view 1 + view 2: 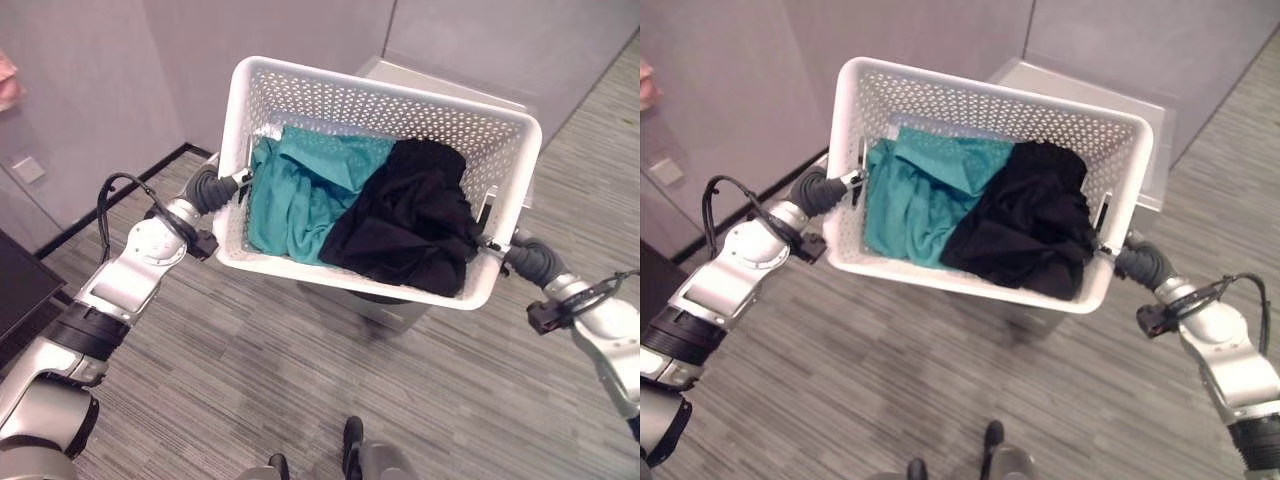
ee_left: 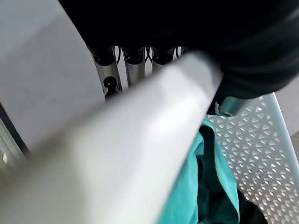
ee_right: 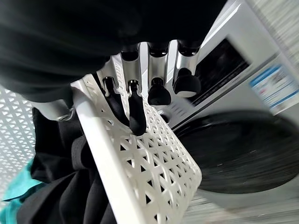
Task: Grab the laundry basket,head to the washer,open it,put in the laundry and shut it.
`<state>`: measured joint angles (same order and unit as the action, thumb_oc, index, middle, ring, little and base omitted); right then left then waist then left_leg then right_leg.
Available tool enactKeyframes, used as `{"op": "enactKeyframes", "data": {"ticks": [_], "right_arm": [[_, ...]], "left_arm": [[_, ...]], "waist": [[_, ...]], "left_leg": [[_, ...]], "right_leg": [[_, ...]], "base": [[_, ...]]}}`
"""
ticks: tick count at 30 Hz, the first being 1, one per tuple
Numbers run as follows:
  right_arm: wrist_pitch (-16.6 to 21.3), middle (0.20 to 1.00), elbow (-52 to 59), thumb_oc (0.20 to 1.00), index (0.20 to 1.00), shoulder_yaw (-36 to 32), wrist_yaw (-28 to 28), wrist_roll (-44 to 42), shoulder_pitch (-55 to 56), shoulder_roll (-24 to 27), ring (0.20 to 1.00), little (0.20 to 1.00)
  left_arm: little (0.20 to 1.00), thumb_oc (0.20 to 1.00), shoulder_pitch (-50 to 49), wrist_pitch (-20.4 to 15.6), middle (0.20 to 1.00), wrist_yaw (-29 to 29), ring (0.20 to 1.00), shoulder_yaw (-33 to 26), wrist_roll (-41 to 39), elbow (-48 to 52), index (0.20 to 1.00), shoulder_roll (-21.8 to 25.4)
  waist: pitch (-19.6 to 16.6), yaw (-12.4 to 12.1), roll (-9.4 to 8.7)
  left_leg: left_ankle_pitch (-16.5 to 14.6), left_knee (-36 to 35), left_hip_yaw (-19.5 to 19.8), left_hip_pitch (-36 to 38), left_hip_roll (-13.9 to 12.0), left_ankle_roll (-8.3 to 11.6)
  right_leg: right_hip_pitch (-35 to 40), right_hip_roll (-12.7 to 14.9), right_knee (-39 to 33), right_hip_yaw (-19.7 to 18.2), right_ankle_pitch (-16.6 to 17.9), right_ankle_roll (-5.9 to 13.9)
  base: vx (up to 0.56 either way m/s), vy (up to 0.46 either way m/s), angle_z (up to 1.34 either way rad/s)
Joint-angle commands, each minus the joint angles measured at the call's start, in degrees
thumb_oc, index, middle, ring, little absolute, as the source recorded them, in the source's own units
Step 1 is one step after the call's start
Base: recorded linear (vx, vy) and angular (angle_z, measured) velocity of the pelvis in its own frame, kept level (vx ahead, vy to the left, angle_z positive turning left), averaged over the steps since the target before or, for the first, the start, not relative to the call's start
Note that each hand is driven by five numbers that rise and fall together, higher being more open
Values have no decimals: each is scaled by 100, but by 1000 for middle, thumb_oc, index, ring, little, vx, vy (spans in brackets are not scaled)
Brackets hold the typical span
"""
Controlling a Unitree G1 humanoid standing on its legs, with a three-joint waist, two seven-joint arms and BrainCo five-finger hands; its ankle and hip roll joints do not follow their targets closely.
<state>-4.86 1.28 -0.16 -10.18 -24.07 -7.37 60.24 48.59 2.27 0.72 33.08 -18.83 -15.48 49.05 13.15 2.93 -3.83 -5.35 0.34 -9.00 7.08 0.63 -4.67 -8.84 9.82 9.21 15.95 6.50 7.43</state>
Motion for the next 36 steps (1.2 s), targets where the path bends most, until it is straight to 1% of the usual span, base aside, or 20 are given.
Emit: {"op": "enactKeyframes", "data": {"ticks": [1, 5, 6, 9, 10, 11, 12, 13, 14, 15, 17, 18, 20, 22, 23, 24, 25, 27, 31, 36], "right_arm": [[-4, 200, -1283, 200, 200, -526, 467, -325, -680, 763, 200, 200], [11, 200, -1729, 200, 200, -244, 578, -360, -1173, 926, 200, 200], [14, 200, -2122, 200, 200, 110, 615, -376, -1610, 919, 200, 200], [-16, 200, -2481, 200, 200, 397, 657, -391, -1943, 933, 200, 200], [0, 200, -2465, 200, 200, 380, 678, -405, -1914, 951, 200, 200], [28, 200, -2456, 200, 200, 380, 713, -434, -1913, 971, 200, 200], [100, 200, -2584, 200, 200, 482, 785, -494, -2021, 941, 200, 200], [100, 200, -2584, 200, 200, 482, 785, -494, -2021, 941, 200, 200], [86, 200, -2633, 200, 200, 731, 875, -515, -2347, 934, 200, 200], [83, 200, -2580, 200, 200, 807, 885, -517, -2387, 860, 200, 200], [71, 200, -2568, 200, 200, 993, 898, -542, -2515, 820, 200, 200], [67, 200, -2585, 200, 200, 1111, 931, -569, -2618, 792, 200, 200], [34, 200, -2496, 200, 200, 1214, 873, -583, -2649, 791, 200, 200], [48, 200, -2462, 200, 200, 1450, 829, -559, -2866, 738, 200, 200], [49, 200, -2465, 200, 200, 1458, 829, -560, -2875, 737, 200, 200], [134, 200, -2518, 200, 200, 1583, 809, -460, -2903, 656, 200, 200], [-28, 200, -2480, 200, 200, 1701, 630, -359, -2828, 613, 200, 200], [-47, 200, -2260, 200, 200, 1606, 544, -348, -2549, 622, 200, 200], [-132, 200, -1980, 200, 200, 1197, 282, -298, -1715, 693, 200, 200], [-154, 200, -2534, 200, 200, 1345, 262, -239, -1946, 814, 200, 200]], "left_arm": [[200, 200, 1149, -252, 200, -173, 200, -449, -286, -998, 200, 72], [200, 200, 1756, -236, 200, -179, 200, -36, -366, -1723, 200, -275], [200, 200, 2036, -219, 200, -179, 200, 156, -350, -2147, 200, -454], [200, 200, 2325, -208, 200, -222, 200, 323, -352, -2677, 200, -759], [200, 200, 2334, -267, 200, -270, 200, 304, -356, -2797, 200, -863], [200, 200, 2318, -289, 200, -316, 200, 309, -419, -2879, 200, -929], [200, 200, 2365, -326, 200, -373, 200, 351, -533, -2952, 200, -1002], [200, 200, 2365, -326, 200, -373, 200, 351, -533, -2952, 200, -1002], [200, 200, 2482, -280, 200, -439, 200, 402, -619, -2878, 200, -1038], [200, 200, 2437, -283, 200, -478, 200, 331, -639, -2834, 200, -1016], [200, 200, 2420, -273, 200, -505, 200, 326, -759, -2829, 200, -1028], [200, 200, 2467, -274, 200, -525, 200, 374, -787, -2830, 200, -1074], [200, 200, 2511, -266, 200, -514, 200, 424, -803, -2737, 200, -1026], [200, 200, 2562, -272, 200, -509, 200, 520, -846, -2717, 200, -891], [200, 200, 2561, -272, 200, -509, 200, 518, -846, -2717, 200, -889], [200, 200, 2493, -319, 200, -532, 200, 524, -846, -2714, 200, -762], [200, 200, 2438, -283, 200, -541, 200, 468, -878, -2730, 200, -664], [200, 200, 2478, -273, 200, -492, 200, 538, -835, -2824, 200, -741], [200, 200, 2528, -265, 200, -339, 200, 742, -663, -2843, 200, -778], [200, 200, 2671, -264, 200, -255, 200, 965, -540, -3053, 200, -936]], "waist": [[-345, 17, 188], [-334, 118, 167], [-396, 122, 138], [-647, 208, 142], [-682, 290, 174], [-696, 340, 195], [-689, 380, 188], [-689, 380, 188], [-538, 298, 116], [-482, 239, 77], [-387, 125, -22], [-321, 58, -75], [-269, -69, -119], [-242, -263, -112], [-240, -261, -118], [-209, -417, -37], [-309, -393, 101], [-339, -328, 153], [-444, -324, 165], [-453, -345, 182]], "left_leg": [[-381, -186, 324, 311, -29, 126], [-546, -113, 337, 445, -51, 201], [-653, -107, 232, 596, -92, 281], [-940, 31, 175, 825, -256, 382], [-910, 426, 147, 772, -400, 518], [-704, 871, 153, 653, -538, 647], [-352, 1791, 145, 236, -811, 804], [-352, 1791, 145, 236, -811, 804], [274, 3573, 227, -539, -1073, 882], [492, 4301, 435, -841, -1077, 877], [578, 4668, 567, -1225, -1180, 729], [386, 4405, 562, -1450, -1176, 633], [310, 3485, 680, -1610, -1127, 636], [516, 1844, 1029, -1526, -983, 758], [528, 1822, 1024, -1512, -977, 757], [762, 1176, 1475, -1486, -872, 860], [669, 650, 1636, -1093, -956, 925], [642, 666, 1555, -1037, -976, 959], [556, 333, 1515, -788, -877, 917], [520, 54, 1324, -557, -820, 844]], "right_leg": [[-225, -29, -217, -184, -18, 232], [-313, -68, -798, -157, 288, 340], [-284, -41, -973, 142, 363, 376], [33, -147, -1000, 299, 223, 307], [102, -223, -897, 285, 127, 145], [215, -318, -866, 206, 31, 49], [344, -363, -846, 264, -79, -108], [344, -363, -846, 264, -79, -108], [631, -537, -891, 246, -272, -457], [759, -655, -925, 143, -382, -604], [953, -717, -956, -32, -514, -704], [1042, -671, -980, -81, -540, -654], [1155, -622, -1046, -234, -546, -550], [1233, -581, -1078, -393, -575, -446], [1236, -575, -1079, -395, -576, -445], [1317, -654, -1093, -533, -613, -413], [1310, -735, -979, -710, -719, -370], [1336, -684, -970, -749, -745, -416], [1407, -549, -1049, -805, -720, -325], [1342, -475, -1109, -911, -644, -222]], "base": [[154, -41, 8], [207, -80, 10], [252, -127, 7], [374, -158, 0], [350, -199, -7], [236, -261, -6], [146, -176, 17], [105, -283, 27], [105, -262, 24], [165, -304, -6], [165, -106, -58], [158, 5, -67], [162, 98, -42], [157, 131, -44], [149, 114, -55], [212, 147, -58], [249, 189, -58], [175, 161, -72], [109, 110, -43], [44, 63, -1]]}}
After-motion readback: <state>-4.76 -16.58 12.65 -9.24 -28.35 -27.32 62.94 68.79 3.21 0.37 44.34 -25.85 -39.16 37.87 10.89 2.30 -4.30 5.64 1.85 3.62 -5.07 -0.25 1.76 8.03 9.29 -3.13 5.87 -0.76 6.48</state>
